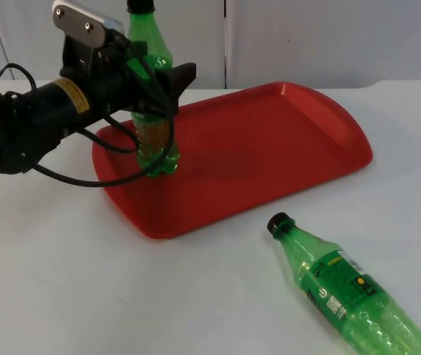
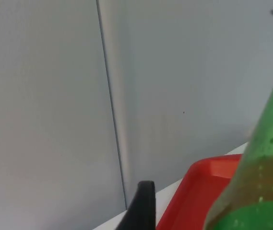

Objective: Place the bottle upright on the tray.

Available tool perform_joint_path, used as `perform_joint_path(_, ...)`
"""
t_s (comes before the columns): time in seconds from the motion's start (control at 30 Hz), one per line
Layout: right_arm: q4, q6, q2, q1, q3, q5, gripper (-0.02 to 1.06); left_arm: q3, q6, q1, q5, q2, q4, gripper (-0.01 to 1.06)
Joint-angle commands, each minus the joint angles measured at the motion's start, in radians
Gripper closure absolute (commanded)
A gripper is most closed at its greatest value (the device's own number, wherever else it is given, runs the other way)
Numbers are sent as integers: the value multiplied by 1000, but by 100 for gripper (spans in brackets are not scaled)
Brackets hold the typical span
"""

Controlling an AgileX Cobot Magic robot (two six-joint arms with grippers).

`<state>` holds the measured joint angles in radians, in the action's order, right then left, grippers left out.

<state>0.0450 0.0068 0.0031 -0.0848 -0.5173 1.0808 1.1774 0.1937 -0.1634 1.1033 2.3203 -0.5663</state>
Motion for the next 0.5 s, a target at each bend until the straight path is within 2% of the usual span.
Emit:
perform_joint_path(0.0,-4,3,-3,6,1,-4,3,3,5,2,1,0,-11,25)
perform_joint_path(0.13,-4,3,-3,6,1,-4,3,3,5,2,1,0,-16,24)
perform_joint_path(0.2,-4,3,-3,6,1,-4,3,3,5,2,-1,0,-22,16)
perform_joint_path(0.27,-4,3,-3,6,1,-4,3,3,5,2,-17,0,-15,1)
perform_joint_path(0.47,-4,3,-3,6,1,-4,3,1,35,2,-106,-10,-63,0)
